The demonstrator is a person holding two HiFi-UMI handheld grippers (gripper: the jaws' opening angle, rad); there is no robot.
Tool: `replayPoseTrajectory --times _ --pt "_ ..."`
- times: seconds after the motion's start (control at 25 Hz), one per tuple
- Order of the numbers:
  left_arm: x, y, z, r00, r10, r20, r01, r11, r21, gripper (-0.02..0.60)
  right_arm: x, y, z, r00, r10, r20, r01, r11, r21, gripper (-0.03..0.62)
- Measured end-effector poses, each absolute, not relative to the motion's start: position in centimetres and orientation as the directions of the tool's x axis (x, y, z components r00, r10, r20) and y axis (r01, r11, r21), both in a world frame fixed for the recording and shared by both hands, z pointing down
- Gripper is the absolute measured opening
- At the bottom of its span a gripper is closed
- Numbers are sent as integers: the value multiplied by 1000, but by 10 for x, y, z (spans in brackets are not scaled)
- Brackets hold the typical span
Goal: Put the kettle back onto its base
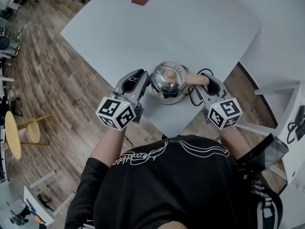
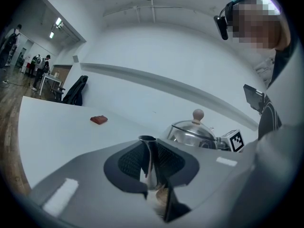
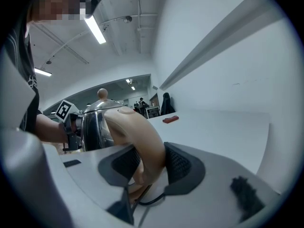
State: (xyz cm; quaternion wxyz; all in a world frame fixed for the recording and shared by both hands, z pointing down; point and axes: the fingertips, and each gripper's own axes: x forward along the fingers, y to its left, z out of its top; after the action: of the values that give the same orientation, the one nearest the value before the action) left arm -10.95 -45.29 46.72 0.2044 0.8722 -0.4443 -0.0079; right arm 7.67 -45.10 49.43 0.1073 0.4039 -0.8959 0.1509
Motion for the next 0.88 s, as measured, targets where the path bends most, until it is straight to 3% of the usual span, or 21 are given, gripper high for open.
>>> replayPoseTrajectory --times 0.88 --pt "-109 -452 477 594 -794 129 -772 -516 372 57 79 -454 504 -594 -743 309 -797 596 -99 146"
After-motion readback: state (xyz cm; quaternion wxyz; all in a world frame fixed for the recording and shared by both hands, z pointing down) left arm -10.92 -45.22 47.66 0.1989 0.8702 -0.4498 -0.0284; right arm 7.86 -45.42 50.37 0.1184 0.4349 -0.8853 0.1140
